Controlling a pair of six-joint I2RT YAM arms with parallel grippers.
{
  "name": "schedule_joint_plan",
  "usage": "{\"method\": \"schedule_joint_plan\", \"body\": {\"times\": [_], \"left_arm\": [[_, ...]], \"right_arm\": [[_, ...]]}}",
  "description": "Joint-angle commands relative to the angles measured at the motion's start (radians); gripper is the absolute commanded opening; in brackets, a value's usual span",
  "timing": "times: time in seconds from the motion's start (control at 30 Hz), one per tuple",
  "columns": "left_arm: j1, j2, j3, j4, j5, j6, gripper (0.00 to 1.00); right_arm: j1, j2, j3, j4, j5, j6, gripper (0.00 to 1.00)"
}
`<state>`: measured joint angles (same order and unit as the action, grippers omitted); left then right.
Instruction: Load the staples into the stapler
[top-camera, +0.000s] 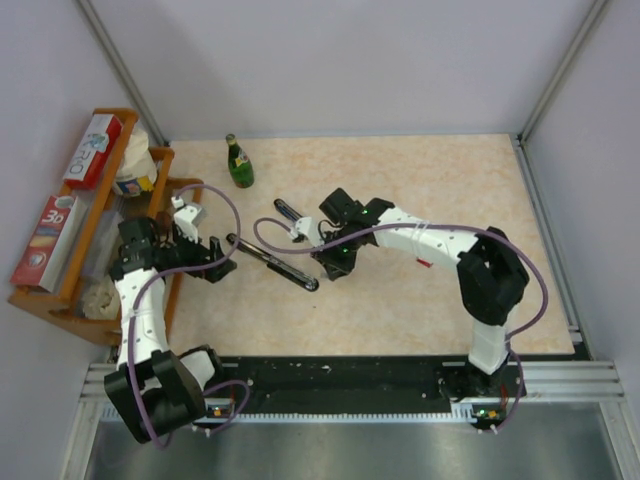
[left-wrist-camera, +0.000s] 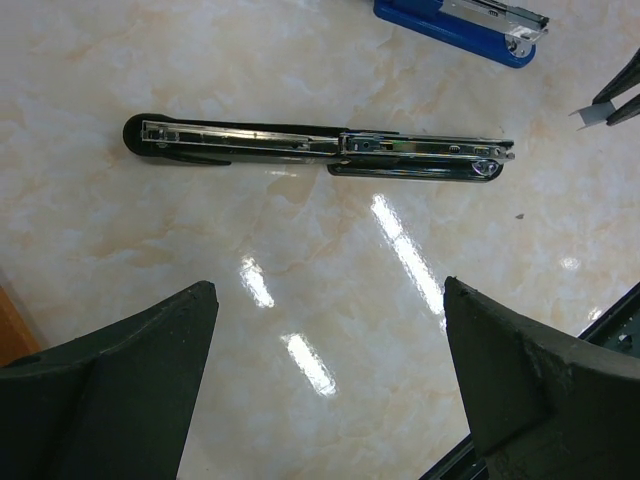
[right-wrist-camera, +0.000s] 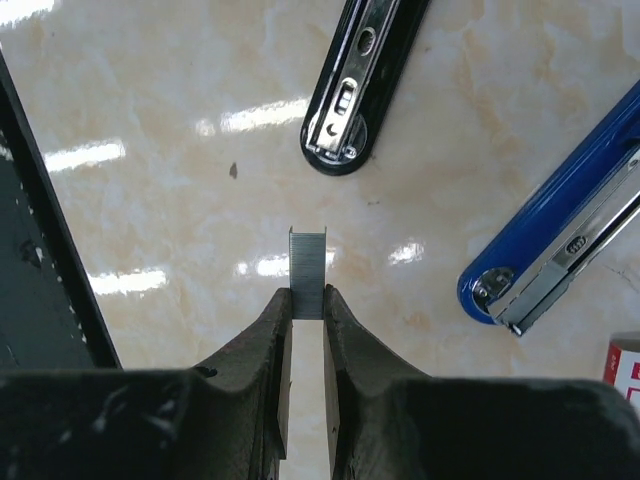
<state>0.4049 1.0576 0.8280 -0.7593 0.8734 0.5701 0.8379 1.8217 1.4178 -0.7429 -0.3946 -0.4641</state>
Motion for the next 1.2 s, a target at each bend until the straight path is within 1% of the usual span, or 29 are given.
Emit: {"method": "schedule_joint_plan", "body": {"times": [0.0, 0.1, 0.27, 0.47, 0.8, 1.17], "left_arm": [[0.02, -0.018, -0.001, 0.032, 0.015, -0.012, 0.99], [0.026, -0.022, -0.001, 0.034, 0.015, -0.012, 0.99], [0.032, -0.028, -0.004, 0.035, 0.019, -0.012, 0.99], [0.035, -0.031, -0.007, 0.038, 0.016, -0.013, 0.99], [0.04, -0.039, -0.012, 0.044, 0.016, -0.012, 0.99], [0.041, -0.044, -0.017, 0.048, 0.015, -0.018, 0.99]], "right_arm": [[0.015, 0.099, 0.15, -0.113, -0.035, 0.128, 0.1], [0.015, 0.152, 0.22, -0.141, -0.064, 0.186, 0.1], [0.018, 0.2, 0.273, -0.151, -0.072, 0.228, 0.1], [0.017, 0.244, 0.337, -0.168, -0.035, 0.26, 0.1], [0.043, 0.349, 0.516, -0.243, 0.013, 0.295, 0.1], [0.053, 0.383, 0.515, -0.271, -0.02, 0.297, 0.09]]}}
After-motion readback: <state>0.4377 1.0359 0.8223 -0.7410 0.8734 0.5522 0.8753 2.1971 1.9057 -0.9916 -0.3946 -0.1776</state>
